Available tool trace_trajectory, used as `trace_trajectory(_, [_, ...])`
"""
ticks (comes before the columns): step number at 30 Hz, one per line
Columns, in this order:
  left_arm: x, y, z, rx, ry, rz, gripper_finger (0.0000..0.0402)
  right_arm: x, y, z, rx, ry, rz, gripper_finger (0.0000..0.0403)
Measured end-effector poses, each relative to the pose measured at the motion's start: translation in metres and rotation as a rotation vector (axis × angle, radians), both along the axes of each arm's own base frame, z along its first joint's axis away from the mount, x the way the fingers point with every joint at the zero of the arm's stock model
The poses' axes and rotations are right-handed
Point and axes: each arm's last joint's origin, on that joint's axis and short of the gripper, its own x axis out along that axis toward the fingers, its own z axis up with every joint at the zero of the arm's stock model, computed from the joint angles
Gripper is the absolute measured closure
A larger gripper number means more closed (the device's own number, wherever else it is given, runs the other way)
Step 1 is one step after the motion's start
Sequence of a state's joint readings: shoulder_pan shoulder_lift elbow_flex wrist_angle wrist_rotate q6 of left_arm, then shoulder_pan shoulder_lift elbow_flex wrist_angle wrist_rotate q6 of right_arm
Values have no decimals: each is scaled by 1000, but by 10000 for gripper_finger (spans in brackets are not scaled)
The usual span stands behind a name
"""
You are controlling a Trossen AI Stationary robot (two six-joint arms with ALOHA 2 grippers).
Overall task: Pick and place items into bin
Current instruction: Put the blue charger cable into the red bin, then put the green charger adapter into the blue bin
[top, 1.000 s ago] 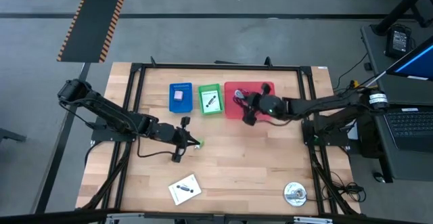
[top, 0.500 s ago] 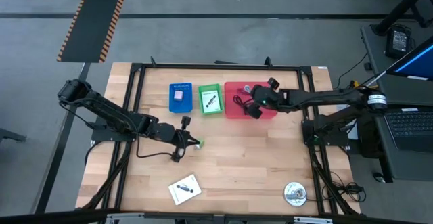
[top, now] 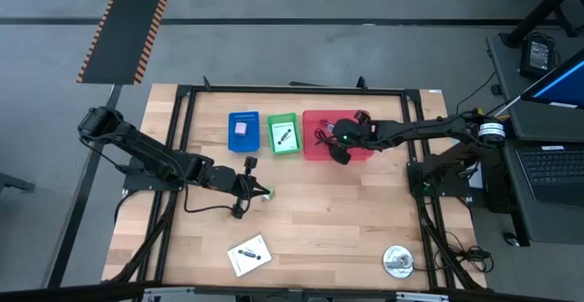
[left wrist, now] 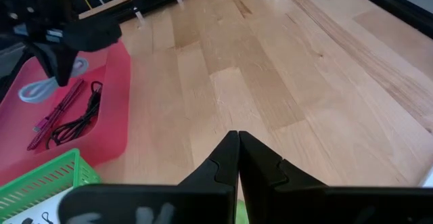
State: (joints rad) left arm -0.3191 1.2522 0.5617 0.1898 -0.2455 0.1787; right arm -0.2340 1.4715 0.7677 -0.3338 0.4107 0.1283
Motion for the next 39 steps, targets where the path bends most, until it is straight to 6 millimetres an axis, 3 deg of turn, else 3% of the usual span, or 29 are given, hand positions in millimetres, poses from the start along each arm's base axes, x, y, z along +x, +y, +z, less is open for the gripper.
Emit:
trace_trajectory(14, [0,0,0,-10,0,5,396,2,0,-5,25,14,10,339])
trace_trajectory(27, [0,0,0,-21,0,11,396,7,6,-3,9,-24,47,335])
trace_trajectory(33, [0,0,0,-102,3,53,396,19,16,5,-57,-81,165,334])
trace_trajectory(39, [0,1,0,-155,-4,124,396,36,25,27,-120,-172,258,334])
